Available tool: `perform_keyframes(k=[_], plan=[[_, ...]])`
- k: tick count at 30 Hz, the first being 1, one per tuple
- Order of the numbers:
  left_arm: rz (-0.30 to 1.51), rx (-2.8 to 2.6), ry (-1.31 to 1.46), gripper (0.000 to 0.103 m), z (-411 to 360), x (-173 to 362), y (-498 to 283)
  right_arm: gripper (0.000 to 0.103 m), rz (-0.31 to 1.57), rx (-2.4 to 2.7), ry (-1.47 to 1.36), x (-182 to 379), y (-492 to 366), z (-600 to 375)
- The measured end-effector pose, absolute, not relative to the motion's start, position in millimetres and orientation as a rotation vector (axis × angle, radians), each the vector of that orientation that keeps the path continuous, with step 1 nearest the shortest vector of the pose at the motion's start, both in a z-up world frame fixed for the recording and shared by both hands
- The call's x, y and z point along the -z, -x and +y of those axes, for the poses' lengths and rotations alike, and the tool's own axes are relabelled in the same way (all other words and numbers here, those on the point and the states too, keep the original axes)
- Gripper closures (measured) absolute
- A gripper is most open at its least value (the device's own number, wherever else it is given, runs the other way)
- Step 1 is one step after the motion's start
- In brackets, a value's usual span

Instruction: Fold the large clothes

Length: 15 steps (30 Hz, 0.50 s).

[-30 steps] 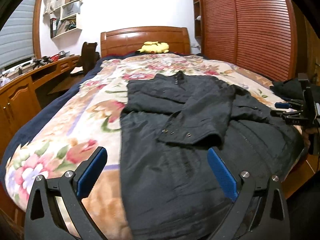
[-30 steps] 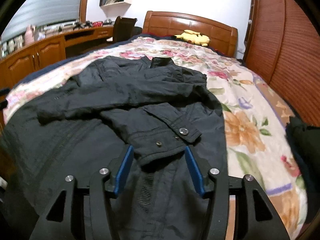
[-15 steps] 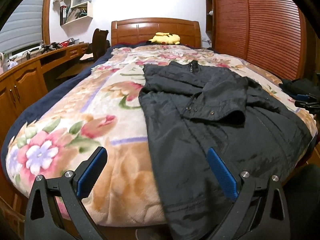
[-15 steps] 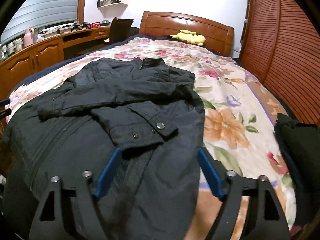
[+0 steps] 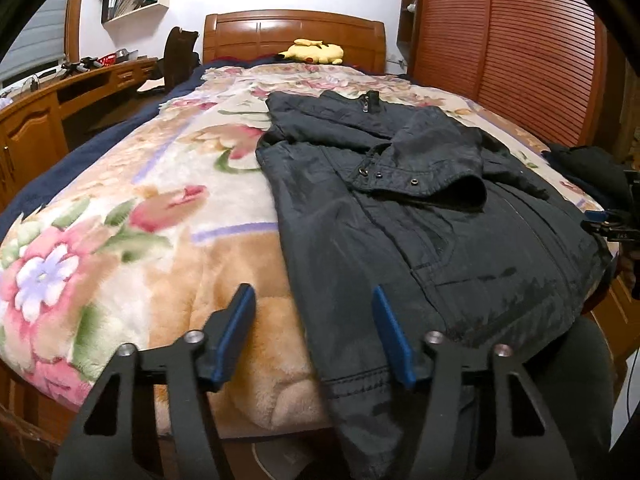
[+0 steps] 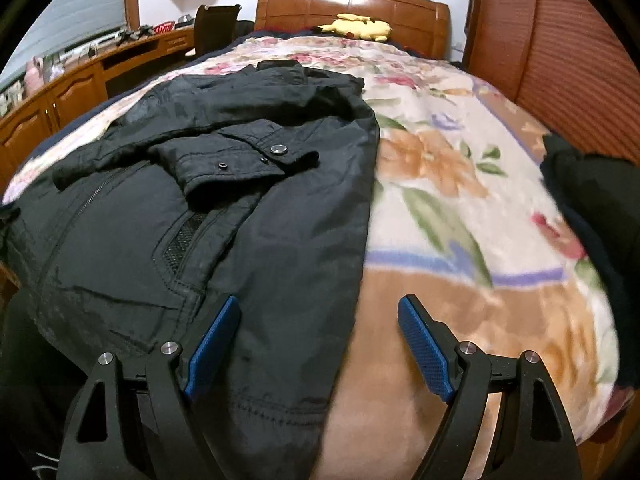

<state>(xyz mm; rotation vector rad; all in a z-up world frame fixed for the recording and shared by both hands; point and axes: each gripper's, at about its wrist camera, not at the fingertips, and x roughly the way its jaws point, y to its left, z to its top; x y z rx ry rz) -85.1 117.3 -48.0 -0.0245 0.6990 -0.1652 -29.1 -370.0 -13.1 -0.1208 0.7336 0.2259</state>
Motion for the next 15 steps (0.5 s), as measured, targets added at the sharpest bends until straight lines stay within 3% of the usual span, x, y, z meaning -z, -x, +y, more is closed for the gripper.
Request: perform_keyframes(k=[3, 12, 15], plan=[[0.702, 0.172, 0.035, 0.051, 118.0, 46.5, 91.0, 0.02, 0.749, -0.252, 0.134, 14.2, 34.1, -365.3], [0.718, 0.206, 0.055, 0.051, 113.5, 54.8, 109.5, 0.028, 0.769, -0.289, 0.139, 18.6, 47.2, -365.2], [0.726, 0.237, 0.058, 0.068, 111.3, 54.6, 111.4, 0.037, 0.77, -0.308, 0.126, 18.9, 47.7, -365.3]])
